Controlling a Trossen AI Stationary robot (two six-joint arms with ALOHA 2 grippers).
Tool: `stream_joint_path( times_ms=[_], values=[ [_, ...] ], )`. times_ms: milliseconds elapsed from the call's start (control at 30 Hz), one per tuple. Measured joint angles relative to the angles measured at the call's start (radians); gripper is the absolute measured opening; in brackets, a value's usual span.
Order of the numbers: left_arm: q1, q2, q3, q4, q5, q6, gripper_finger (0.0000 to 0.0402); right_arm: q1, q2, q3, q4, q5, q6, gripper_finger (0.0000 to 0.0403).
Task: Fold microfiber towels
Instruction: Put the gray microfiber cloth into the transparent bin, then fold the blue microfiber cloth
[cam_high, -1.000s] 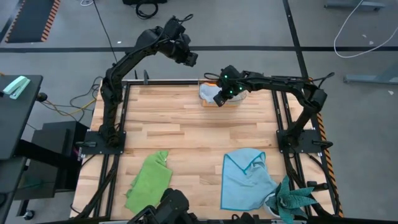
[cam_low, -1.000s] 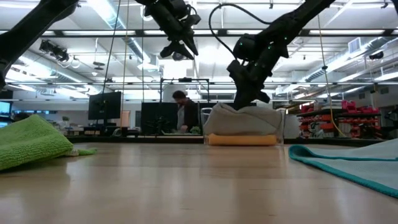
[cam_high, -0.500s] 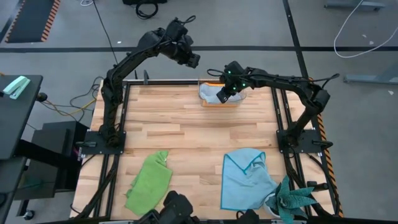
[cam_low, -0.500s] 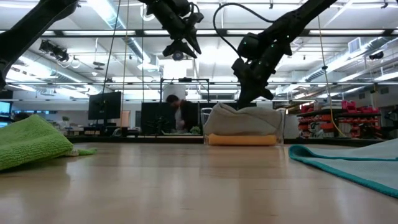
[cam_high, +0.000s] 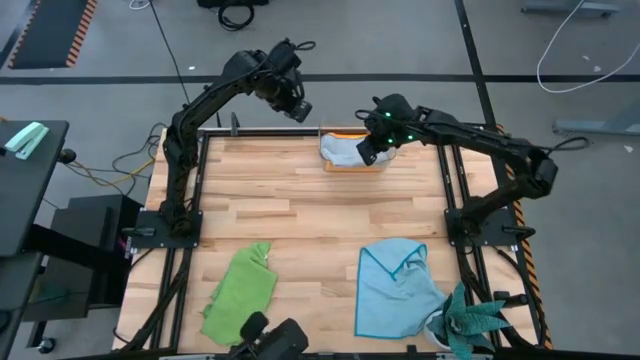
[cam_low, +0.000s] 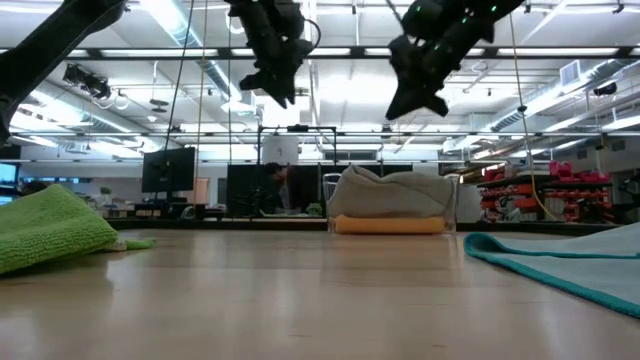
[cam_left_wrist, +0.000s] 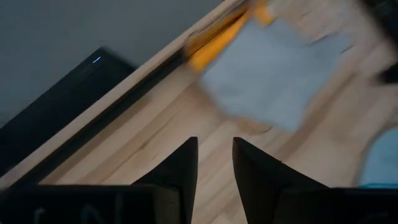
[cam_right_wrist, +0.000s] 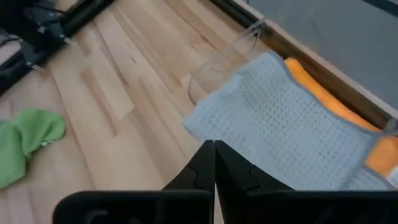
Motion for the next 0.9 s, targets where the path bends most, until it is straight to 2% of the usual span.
stream_joint_path(
  times_ms=[233, 533, 767, 900],
  values=[
    [-0.037, 0.000, 0.000, -0.151, -0.064, 0.052, 0.0107, 0.067, -0.123, 0.000, -0.178, 0.042, 0.034, 0.0012],
    [-0.132, 0.000, 0.000, -0.197, -0.070, 0.090, 0.0107, 0.239, -0.295, 0.000, -0.379, 0.160, 0.188, 0.0012],
    [-0.234, 0.000, 0.000, -0.197, -0.092, -0.055, 0.0107, 0.405, -0.446, 0.000, -0.477, 0.177, 0.229, 0.0011],
    [-0.330, 0.000, 0.000, -0.197, -0.203, -0.181, 0.0107, 0.494, -0.533, 0.000, -0.547, 0.177, 0.236, 0.0013]
  ],
)
